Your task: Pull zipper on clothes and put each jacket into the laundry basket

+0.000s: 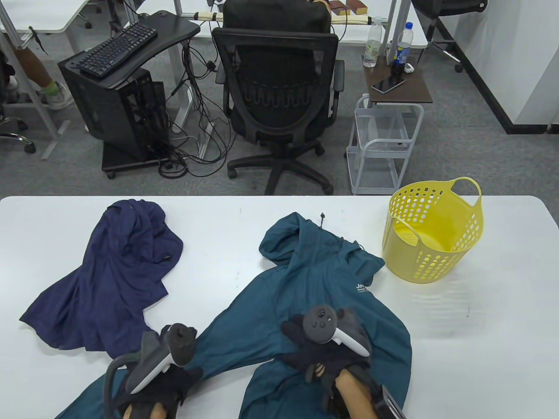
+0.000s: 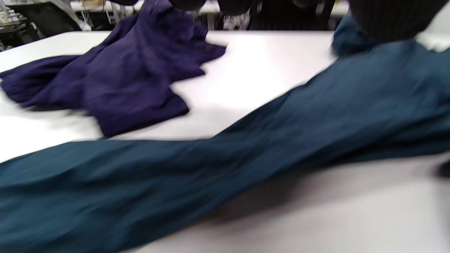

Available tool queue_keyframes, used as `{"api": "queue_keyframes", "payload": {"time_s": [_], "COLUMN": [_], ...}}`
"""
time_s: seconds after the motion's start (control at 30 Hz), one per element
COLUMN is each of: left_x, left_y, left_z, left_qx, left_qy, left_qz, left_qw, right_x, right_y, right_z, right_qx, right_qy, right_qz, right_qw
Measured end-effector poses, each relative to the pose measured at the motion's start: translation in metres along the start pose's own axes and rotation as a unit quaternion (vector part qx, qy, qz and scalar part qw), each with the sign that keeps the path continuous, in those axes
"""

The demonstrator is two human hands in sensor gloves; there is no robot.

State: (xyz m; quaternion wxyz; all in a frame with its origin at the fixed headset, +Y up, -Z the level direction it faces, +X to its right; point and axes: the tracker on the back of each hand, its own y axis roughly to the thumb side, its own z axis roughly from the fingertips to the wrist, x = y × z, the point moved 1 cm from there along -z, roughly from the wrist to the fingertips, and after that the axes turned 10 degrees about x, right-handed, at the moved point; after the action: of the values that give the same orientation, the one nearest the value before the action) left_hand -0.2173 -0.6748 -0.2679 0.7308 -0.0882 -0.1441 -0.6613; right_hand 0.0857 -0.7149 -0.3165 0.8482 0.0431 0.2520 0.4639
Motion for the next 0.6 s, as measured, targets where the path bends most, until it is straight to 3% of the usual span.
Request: {"api": "queue_keyframes", "payload": {"time_s": [0.13,0.17,0.23,0.3,0.4,0.47,0.53,0.6], "left_x": [-0.004,-0.002,0.003,0.01,0.02,0.024,0.028,0.033], "left_y": [0.032,0.041,0.054,0.069,0.097,0.114,0.134,0.149], "left_z": [-0.016,-0.022,-0.034,-0.048,-0.07,-0.08,-0.088,-0.092], "left_qx": [0.029,0.028,0.034,0.031,0.036,0.04,0.059,0.074], "left_qy": [0.077,0.093,0.117,0.132,0.123,0.117,0.103,0.093], "left_qz": [0.031,0.036,0.039,0.047,0.053,0.048,0.038,0.034], "left_qw": [0.996,0.995,0.992,0.99,0.99,0.991,0.992,0.992], "right_x": [0.054,0.067,0.076,0.074,0.052,0.043,0.037,0.036], "right_y": [-0.033,-0.053,-0.088,-0.125,-0.165,-0.175,-0.179,-0.176], "right_z": [0.032,0.04,0.05,0.058,0.058,0.054,0.049,0.045], "right_qx": [-0.027,-0.055,-0.112,-0.165,-0.189,-0.162,-0.13,-0.138], "right_qy": [-0.167,-0.217,-0.266,-0.283,-0.273,-0.219,-0.226,-0.224], "right_qz": [-0.036,-0.045,-0.051,-0.052,-0.066,-0.117,-0.191,-0.187], "right_qw": [0.985,0.974,0.956,0.944,0.941,0.955,0.946,0.946]}}
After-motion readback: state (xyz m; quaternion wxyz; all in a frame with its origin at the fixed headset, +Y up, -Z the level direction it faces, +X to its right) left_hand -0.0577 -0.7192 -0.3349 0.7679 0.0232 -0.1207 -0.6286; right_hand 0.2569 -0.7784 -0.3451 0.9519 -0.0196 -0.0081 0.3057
